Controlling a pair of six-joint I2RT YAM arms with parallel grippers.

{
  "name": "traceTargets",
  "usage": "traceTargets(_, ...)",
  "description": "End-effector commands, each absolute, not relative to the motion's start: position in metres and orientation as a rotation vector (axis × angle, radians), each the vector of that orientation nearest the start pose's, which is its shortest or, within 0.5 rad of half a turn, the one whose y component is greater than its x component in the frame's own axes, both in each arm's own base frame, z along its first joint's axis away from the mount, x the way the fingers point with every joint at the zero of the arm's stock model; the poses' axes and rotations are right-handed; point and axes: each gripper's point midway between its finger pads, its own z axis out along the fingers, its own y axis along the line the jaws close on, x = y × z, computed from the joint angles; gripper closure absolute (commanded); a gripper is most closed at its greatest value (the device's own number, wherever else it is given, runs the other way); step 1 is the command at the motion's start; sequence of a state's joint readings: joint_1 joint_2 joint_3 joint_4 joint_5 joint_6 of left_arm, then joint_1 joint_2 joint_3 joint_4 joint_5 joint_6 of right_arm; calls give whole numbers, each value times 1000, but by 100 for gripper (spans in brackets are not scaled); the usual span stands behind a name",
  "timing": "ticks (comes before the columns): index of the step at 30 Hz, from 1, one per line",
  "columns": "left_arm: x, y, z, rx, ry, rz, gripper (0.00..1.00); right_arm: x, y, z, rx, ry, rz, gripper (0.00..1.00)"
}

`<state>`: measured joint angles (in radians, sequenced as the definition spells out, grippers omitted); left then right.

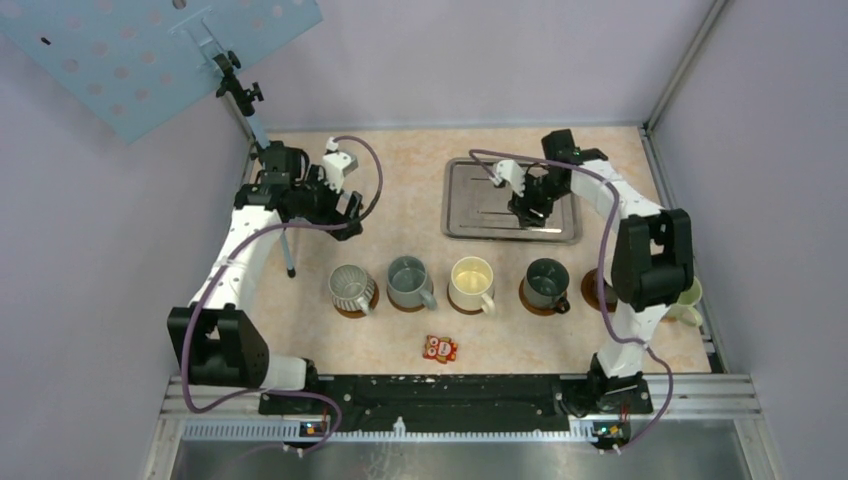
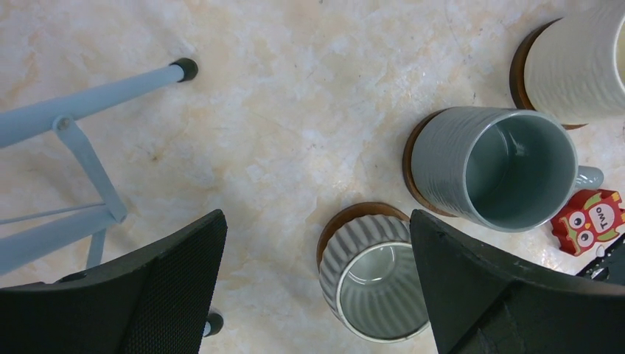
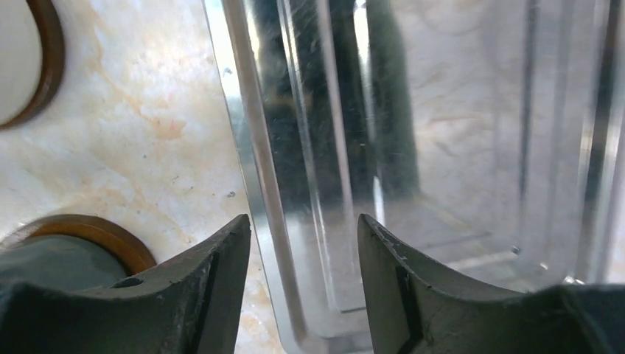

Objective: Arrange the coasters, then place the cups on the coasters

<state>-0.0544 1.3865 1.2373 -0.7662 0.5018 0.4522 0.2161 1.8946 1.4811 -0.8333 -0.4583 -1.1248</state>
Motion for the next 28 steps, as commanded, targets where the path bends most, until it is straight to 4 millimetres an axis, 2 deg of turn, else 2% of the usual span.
traceTargets(1,347,-92,216,812,2166,-426,1,413,154,184,-1472,1838,315,45)
traceTargets(6,381,-65,218,716,2241,-163,1,407,142,242,-1183,1847,283,34)
traceTargets(10,393,-64,219,730,2244,-37,1,404,114,265,-840,1900,267,23)
traceTargets(13,396,-81,219,755,2197,-19,1,398,84,264,-625,1957,287,20)
traceTargets(18,394,-100,200,765,2218,49,1,375,51,237,-487,2034,263,20)
traceTargets(21,390,-106,192,745,2241,38,1,361,49,230,-481,2030,252,20)
traceTargets(24,383,-120,187,753,2249,-58,1,353,50,224,-470,2037,268,20)
traceTargets(28,381,-124,193,742,2230,-83,1,352,51,226,-469,2035,269,19)
